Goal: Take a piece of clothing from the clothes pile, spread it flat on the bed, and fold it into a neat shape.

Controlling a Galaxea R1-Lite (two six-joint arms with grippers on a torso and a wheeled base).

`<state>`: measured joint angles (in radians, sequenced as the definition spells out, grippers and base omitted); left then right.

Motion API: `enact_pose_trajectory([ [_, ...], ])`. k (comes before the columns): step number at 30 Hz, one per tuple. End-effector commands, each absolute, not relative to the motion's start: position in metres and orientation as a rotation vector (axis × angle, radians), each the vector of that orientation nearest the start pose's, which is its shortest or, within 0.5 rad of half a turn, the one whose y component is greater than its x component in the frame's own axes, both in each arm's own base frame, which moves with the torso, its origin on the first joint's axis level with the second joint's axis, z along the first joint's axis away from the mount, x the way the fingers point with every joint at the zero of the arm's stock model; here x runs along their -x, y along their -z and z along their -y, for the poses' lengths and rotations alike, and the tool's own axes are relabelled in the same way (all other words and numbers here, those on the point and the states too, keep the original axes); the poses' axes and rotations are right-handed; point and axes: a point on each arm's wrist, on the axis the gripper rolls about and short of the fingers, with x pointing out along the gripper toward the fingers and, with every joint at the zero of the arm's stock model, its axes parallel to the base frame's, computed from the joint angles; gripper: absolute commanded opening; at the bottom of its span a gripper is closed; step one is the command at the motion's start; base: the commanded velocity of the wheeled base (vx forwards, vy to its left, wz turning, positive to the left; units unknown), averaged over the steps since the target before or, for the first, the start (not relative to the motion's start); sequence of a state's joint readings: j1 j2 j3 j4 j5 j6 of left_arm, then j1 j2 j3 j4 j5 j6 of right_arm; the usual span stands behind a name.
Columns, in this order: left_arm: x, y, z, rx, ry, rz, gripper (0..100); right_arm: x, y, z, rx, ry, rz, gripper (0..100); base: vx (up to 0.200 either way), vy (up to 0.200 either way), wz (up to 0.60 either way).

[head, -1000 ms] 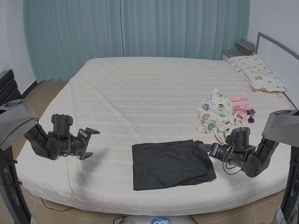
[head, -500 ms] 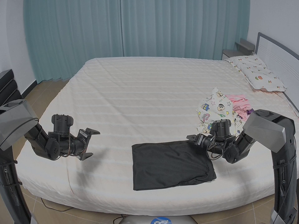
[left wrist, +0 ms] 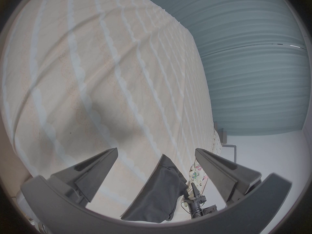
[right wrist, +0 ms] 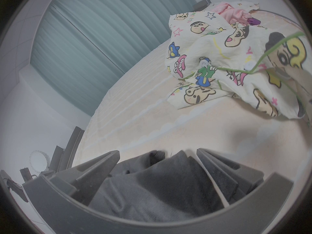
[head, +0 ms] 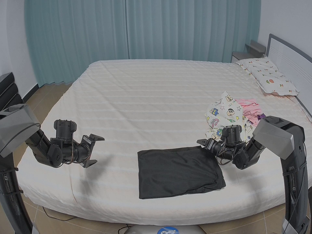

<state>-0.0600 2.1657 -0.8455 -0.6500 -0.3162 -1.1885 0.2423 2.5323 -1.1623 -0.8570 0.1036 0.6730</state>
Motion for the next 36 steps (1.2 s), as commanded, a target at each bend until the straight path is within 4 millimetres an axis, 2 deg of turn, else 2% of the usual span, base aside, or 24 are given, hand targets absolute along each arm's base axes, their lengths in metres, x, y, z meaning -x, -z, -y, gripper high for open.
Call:
enact_pose_trajectory([
  [1,-0.363,-0.035,0.029,1.214,-0.079,-0.807,100,-0.431,0.038,-0.109,-0.617,-0.155,-0.611,0,0.000,0.000,0.00],
  [10,-0.363,-0.035,0.029,1.214,-0.077,-0.804,100,-0.437,0.036,-0.108,-0.674,-0.136,-0.605,0,0.000,0.000,0.00],
  [21,-0.363,-0.035,0.029,1.214,-0.077,-0.804,100,-0.442,0.035,-0.090,-0.697,-0.095,-0.585,0,0.000,0.000,0.00],
  [33,-0.363,-0.035,0.029,1.214,-0.077,-0.804,100,-0.443,0.039,-0.079,-0.709,-0.065,-0.590,0,0.000,0.000,0.00],
  [34,-0.363,-0.035,0.029,1.215,-0.078,-0.804,100,-0.443,0.039,-0.078,-0.710,-0.065,-0.590,100,0.000,0.000,0.00],
  [36,-0.363,-0.035,0.029,1.214,-0.077,-0.804,100,-0.443,0.040,-0.078,-0.710,-0.064,-0.592,100,0.000,0.000,0.00],
])
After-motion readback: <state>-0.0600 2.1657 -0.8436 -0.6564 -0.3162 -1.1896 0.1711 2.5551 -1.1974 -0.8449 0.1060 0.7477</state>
